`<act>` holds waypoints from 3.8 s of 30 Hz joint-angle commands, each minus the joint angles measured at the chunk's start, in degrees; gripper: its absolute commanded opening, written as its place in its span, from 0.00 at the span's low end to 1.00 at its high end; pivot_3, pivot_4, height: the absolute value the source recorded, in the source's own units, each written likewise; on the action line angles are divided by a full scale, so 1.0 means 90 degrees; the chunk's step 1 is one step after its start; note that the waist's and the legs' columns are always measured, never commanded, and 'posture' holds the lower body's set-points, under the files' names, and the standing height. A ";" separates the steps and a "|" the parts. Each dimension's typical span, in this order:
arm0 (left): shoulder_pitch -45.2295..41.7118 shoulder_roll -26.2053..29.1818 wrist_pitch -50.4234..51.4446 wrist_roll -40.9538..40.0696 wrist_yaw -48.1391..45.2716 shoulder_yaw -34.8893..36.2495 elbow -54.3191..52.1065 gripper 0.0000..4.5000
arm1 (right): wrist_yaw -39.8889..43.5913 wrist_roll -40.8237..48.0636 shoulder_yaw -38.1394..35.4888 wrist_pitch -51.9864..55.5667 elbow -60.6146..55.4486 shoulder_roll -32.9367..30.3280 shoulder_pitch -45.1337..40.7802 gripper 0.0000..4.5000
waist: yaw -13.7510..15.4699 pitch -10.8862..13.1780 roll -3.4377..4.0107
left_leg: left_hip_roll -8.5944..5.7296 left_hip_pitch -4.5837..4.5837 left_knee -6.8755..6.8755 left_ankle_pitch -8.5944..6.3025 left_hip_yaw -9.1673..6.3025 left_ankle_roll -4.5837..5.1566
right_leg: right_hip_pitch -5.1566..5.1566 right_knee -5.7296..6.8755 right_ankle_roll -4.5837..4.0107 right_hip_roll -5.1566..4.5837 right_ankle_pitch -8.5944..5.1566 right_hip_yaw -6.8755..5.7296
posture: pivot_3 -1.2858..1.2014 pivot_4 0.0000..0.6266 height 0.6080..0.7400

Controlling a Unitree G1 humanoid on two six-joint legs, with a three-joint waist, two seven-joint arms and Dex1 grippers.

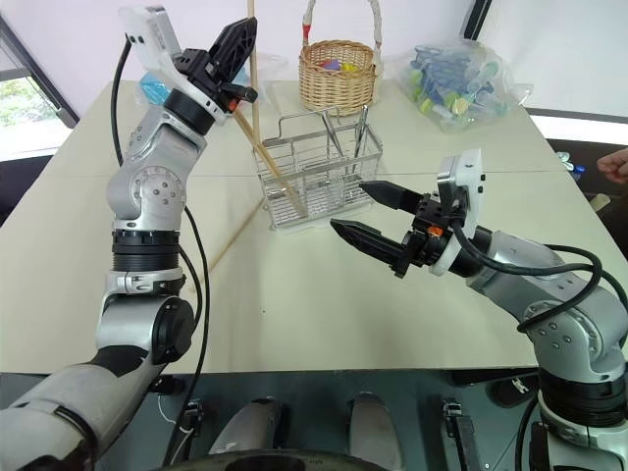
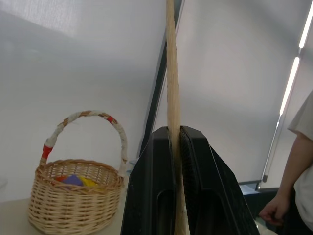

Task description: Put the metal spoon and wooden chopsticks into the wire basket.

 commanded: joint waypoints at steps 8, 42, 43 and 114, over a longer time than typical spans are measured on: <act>0.0224 -0.0192 -0.1012 0.0567 -0.0169 -0.0194 0.0708 0.01 | -0.0168 0.0009 0.0003 -0.0091 -0.0168 0.0015 -0.0214 1.00 | 0.0002 0.0000 0.0000 | -0.0001 -0.0001 0.0001 0.0000 0.0000 0.0000 | 0.0000 -0.0001 0.0000 0.0000 0.0000 -0.0001 | 0.52 0.24 1.00; -0.0218 0.2368 0.2901 -0.0807 -0.0257 0.0282 -0.1961 0.99 | 0.0689 -0.0615 0.0058 -0.0308 0.0650 -0.0376 -0.0385 1.00 | -0.0012 0.0001 0.0000 | 0.0001 0.0003 -0.0004 0.0000 -0.0004 0.0000 | 0.0001 -0.0002 0.0000 0.0003 0.0000 0.0003 | 0.52 0.24 1.00; -0.0210 0.2544 0.3178 -0.0851 -0.0259 0.0283 -0.1965 0.99 | 0.0759 -0.0694 0.0120 -0.0329 0.0662 -0.0383 -0.0422 1.00 | -0.0008 0.0001 0.0001 | 0.0001 0.0003 -0.0004 0.0000 -0.0005 0.0000 | 0.0001 -0.0001 0.0000 0.0003 0.0000 0.0002 | 0.52 0.24 1.00; -0.0302 0.2882 0.3288 0.2728 -0.0428 -0.1001 0.3942 0.01 | 0.1716 -0.1067 0.0332 -0.0495 -0.0023 -0.0507 -0.0013 1.00 | -0.0031 0.0004 0.0004 | 0.0000 -0.0001 -0.0003 0.0001 -0.0003 -0.0002 | -0.0017 0.0012 0.0003 0.0004 0.0001 0.0003 | 0.52 0.24 1.00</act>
